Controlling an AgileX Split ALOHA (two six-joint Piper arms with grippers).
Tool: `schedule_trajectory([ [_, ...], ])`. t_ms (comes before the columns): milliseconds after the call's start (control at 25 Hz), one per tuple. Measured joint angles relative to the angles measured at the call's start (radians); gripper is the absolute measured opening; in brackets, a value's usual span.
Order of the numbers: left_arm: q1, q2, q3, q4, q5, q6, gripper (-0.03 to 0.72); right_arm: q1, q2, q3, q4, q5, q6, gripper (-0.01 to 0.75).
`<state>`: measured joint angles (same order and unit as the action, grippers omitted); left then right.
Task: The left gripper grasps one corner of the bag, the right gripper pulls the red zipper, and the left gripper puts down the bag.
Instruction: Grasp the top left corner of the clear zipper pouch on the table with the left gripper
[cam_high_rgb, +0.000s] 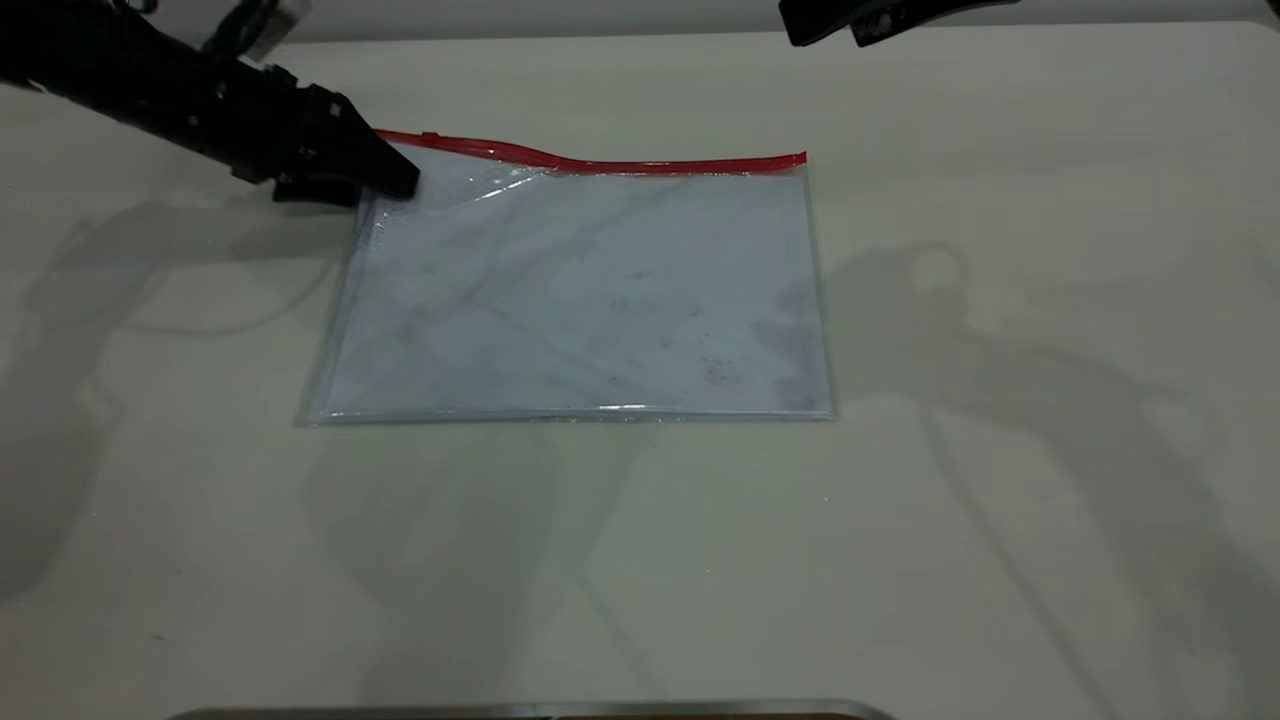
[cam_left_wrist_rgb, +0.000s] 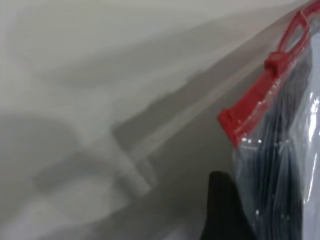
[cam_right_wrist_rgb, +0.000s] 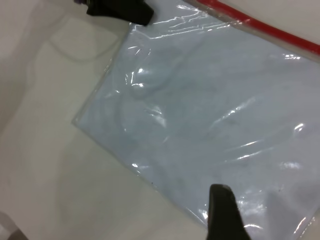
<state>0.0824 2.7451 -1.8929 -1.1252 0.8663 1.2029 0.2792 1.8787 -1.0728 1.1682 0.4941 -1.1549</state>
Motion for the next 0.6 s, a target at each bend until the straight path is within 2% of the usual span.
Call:
schedule_trajectory([
  [80,-0.001,0.006,0.000,-0.006,0.003,0.018,0.493,0.000,0.000,0.000,0.000,-0.004,0.002,0.495],
  [160,-0.001,0.006,0.000,-0.007,0.002,0.027,0.436,0.000,0.000,0.000,0.000,-0.003,0.002,0.495],
  [400,-0.002,-0.015,0.000,-0.007,-0.005,0.073,0.069,0.000,0.000,-0.001,0.000,-0.003,-0.006,0.491],
  [600,-0.003,-0.034,0.000,-0.042,0.023,0.180,0.053,0.000,0.030,-0.073,0.002,-0.003,-0.067,0.453],
])
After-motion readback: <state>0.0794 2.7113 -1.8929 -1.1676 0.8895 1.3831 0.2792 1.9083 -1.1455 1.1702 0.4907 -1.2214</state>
